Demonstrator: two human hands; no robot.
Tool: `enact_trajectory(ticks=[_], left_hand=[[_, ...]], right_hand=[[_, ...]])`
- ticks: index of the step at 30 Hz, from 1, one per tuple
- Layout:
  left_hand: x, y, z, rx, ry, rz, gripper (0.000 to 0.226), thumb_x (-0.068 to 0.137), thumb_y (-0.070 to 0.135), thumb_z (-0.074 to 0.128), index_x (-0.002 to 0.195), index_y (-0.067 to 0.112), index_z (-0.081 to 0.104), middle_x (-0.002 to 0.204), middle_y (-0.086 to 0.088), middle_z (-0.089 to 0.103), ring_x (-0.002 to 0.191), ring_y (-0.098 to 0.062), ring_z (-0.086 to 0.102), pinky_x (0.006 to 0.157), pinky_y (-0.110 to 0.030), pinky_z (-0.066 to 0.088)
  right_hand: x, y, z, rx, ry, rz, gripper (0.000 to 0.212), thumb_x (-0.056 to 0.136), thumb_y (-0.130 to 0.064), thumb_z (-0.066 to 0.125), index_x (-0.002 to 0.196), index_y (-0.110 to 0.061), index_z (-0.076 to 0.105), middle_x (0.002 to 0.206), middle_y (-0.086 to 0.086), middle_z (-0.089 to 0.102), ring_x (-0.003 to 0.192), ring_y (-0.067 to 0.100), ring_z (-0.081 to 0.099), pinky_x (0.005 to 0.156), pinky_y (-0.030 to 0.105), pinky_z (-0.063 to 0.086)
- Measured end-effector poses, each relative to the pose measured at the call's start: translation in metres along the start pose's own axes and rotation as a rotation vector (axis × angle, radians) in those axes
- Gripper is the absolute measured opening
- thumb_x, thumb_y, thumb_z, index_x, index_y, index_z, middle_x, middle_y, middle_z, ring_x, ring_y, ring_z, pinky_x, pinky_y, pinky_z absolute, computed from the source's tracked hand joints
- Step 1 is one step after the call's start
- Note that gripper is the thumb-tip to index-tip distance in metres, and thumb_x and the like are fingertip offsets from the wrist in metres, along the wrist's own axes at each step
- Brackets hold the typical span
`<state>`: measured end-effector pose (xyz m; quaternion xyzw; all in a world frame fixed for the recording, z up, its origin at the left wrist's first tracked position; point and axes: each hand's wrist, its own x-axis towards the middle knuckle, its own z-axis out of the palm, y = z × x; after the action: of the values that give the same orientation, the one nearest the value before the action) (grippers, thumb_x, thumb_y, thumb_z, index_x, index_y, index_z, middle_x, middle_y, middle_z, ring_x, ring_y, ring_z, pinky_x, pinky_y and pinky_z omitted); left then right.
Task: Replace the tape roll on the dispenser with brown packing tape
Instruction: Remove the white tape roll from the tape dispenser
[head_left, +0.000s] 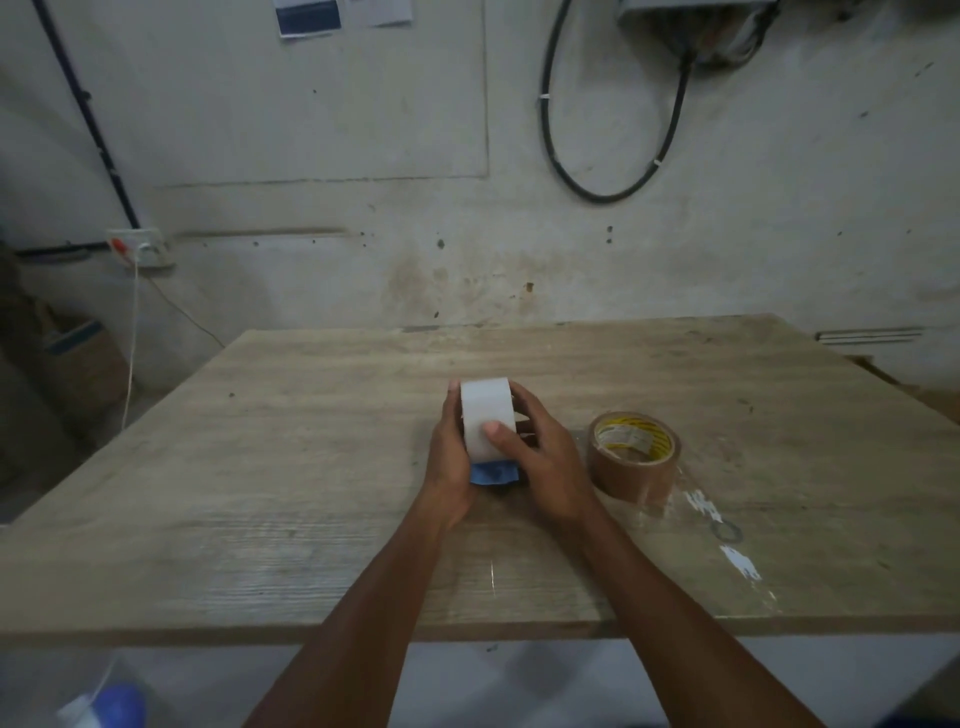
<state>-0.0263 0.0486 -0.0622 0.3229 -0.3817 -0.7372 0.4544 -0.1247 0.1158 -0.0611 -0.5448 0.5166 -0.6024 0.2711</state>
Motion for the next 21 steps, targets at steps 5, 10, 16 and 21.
enact_trajectory(ticks=[5,10,16,21], left_hand=[[-0.0019,-0.0014,0.0002,-0.011,-0.003,-0.024,0.068,0.105,0.054,0.036,0.073,0.018,0.084,0.076,-0.008,0.079,0.067,-0.019,0.077,0.062,-0.035,0.062],[0.0012,-0.0045,-0.0044,0.001,0.033,0.022,0.063,0.104,0.055,0.040,0.069,0.026,0.085,0.080,-0.006,0.080,0.085,-0.027,0.074,0.089,-0.049,0.058],[-0.0007,-0.0034,-0.0061,0.004,0.065,0.039,0.059,0.102,0.055,0.045,0.072,0.024,0.085,0.086,-0.012,0.078,0.100,-0.039,0.067,0.105,-0.062,0.048],[-0.0058,0.0009,-0.0032,-0.063,0.001,-0.011,0.056,0.100,0.055,0.047,0.087,0.011,0.079,0.087,-0.016,0.076,0.082,-0.031,0.070,0.085,-0.047,0.058]], right_hand=[[-0.0028,-0.0061,0.0010,-0.034,0.019,0.013,0.049,0.089,-0.044,0.067,0.134,-0.047,0.046,0.120,-0.021,0.059,0.106,0.006,0.063,0.077,0.014,0.055],[-0.0056,-0.0041,-0.0003,-0.012,0.000,-0.036,0.072,0.082,-0.047,0.068,0.147,-0.037,0.039,0.141,-0.003,0.054,0.118,0.018,0.060,0.090,0.019,0.052],[-0.0078,-0.0041,-0.0024,-0.021,-0.029,-0.087,0.080,0.076,-0.042,0.072,0.148,-0.038,0.037,0.142,-0.004,0.052,0.117,0.015,0.060,0.082,0.016,0.053],[-0.0087,-0.0044,-0.0019,-0.002,0.006,-0.137,0.081,0.072,-0.044,0.073,0.146,-0.034,0.041,0.140,-0.001,0.055,0.114,0.015,0.062,0.081,0.019,0.053]])
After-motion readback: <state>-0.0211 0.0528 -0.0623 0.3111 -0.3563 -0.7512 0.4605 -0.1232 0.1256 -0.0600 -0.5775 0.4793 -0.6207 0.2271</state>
